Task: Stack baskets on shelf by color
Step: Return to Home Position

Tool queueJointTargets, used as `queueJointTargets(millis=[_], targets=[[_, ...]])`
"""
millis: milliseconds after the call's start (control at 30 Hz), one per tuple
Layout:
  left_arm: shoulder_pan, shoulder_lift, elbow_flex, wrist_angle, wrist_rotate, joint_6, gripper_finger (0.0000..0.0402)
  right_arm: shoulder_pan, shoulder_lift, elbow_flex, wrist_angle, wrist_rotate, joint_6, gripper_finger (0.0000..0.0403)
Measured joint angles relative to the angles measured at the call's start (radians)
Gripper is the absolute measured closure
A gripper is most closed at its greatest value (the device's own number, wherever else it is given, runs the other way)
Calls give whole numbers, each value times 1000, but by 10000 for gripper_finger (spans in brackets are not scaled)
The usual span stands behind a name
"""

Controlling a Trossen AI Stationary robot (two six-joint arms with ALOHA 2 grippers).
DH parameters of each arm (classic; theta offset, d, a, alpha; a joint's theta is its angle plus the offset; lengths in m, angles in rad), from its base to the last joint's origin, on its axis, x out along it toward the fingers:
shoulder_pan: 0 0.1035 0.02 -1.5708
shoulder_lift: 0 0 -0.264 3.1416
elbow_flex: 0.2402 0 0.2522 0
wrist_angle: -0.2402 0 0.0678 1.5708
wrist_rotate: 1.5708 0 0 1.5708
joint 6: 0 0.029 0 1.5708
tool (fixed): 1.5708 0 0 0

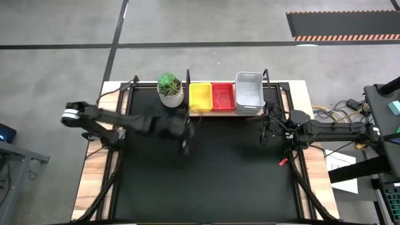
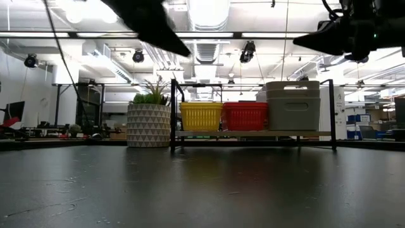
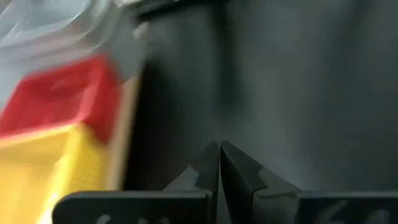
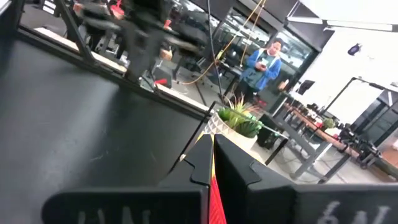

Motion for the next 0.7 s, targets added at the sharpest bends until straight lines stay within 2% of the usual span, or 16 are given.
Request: queueJointTargets(millis=[133,300,700], targets=[[-124,-140,-224,189,4,24,402,0,-23,-26,48,0,-7,394],[-150,-322,-465,433,-2,18,402,0,-42,-37,47,-1,-4,394],[-62,-757,-821,562,-7,26,402,0,-124,-118,79,5,13,394]])
